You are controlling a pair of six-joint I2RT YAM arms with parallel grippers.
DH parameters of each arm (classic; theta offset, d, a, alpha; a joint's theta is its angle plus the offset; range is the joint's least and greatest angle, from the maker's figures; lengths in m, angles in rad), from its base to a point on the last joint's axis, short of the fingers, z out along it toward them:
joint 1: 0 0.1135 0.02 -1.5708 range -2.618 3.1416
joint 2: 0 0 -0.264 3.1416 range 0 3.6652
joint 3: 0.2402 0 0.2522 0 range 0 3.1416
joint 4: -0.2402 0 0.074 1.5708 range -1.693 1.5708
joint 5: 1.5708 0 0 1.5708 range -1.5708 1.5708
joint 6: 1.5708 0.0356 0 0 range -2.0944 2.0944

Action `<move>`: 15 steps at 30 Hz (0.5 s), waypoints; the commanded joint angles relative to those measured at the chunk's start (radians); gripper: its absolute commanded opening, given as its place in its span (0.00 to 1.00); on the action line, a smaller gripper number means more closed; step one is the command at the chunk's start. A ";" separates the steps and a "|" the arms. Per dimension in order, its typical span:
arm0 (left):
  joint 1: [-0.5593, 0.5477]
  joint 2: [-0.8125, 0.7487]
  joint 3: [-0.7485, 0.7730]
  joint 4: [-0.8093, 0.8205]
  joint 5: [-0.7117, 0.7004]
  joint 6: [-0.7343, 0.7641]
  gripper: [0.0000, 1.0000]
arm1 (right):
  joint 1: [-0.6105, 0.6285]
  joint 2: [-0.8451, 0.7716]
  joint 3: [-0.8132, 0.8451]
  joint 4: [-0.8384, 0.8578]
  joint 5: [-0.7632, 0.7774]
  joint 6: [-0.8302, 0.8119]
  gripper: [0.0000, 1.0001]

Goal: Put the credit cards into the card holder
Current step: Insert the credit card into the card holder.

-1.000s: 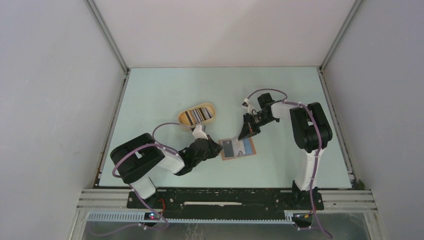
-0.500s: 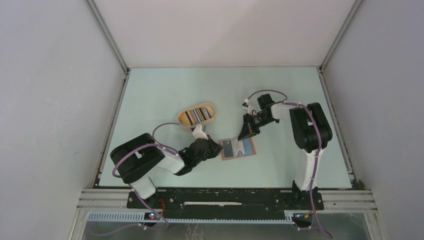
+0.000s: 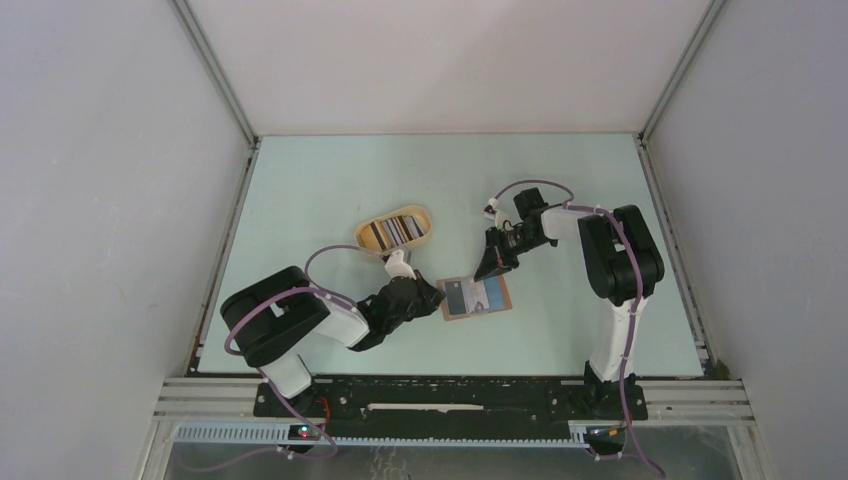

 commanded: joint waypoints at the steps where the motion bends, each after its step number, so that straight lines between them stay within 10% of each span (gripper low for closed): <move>1: 0.005 0.006 0.038 -0.028 0.005 0.029 0.02 | 0.015 -0.012 -0.014 0.020 0.064 0.025 0.00; 15: 0.005 0.012 0.042 -0.016 0.025 0.037 0.03 | 0.025 0.001 -0.025 0.078 -0.003 0.069 0.00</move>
